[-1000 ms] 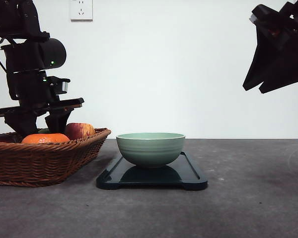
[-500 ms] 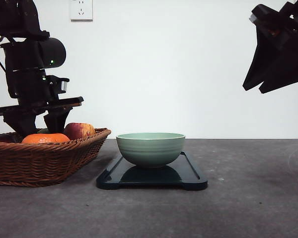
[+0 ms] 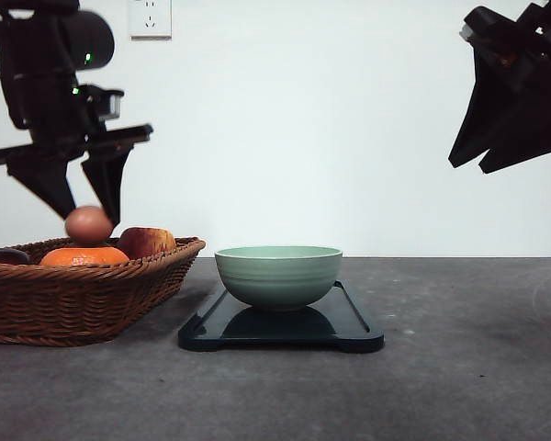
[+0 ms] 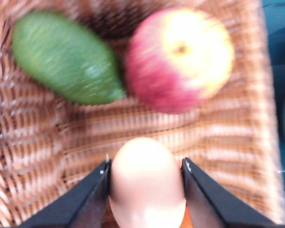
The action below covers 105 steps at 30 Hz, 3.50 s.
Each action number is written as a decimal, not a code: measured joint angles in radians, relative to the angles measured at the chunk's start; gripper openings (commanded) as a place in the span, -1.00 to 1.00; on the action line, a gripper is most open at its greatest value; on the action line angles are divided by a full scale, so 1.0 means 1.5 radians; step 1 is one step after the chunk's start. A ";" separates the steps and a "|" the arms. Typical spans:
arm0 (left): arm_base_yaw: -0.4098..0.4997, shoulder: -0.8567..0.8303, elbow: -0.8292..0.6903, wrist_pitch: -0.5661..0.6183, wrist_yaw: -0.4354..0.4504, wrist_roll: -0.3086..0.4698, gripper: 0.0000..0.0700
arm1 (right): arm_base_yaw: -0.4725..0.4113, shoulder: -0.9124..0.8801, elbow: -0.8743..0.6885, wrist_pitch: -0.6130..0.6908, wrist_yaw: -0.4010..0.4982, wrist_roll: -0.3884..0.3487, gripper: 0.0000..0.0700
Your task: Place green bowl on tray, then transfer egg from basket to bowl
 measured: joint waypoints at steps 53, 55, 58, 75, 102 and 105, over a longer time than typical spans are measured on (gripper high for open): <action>-0.248 0.150 0.021 0.287 -0.001 -0.018 -0.34 | 0.000 0.000 0.000 -0.006 0.000 0.001 -0.40; -0.248 0.163 0.021 0.286 -0.002 -0.018 -0.34 | 0.000 0.000 0.000 -0.007 0.000 0.001 -0.40; -0.247 0.179 0.021 0.286 -0.004 -0.018 -0.34 | 0.000 0.000 0.000 -0.008 0.000 0.001 -0.40; -0.248 0.180 0.069 0.207 -0.004 -0.018 0.03 | 0.000 0.000 0.000 -0.017 0.000 0.001 -0.40; -0.220 -0.329 -0.418 0.295 -0.004 -0.051 0.00 | 0.000 0.000 0.000 -0.022 0.000 0.001 -0.40; -0.209 -0.399 -0.482 0.295 -0.005 -0.055 0.00 | 0.000 0.000 0.000 -0.022 0.000 0.000 -0.40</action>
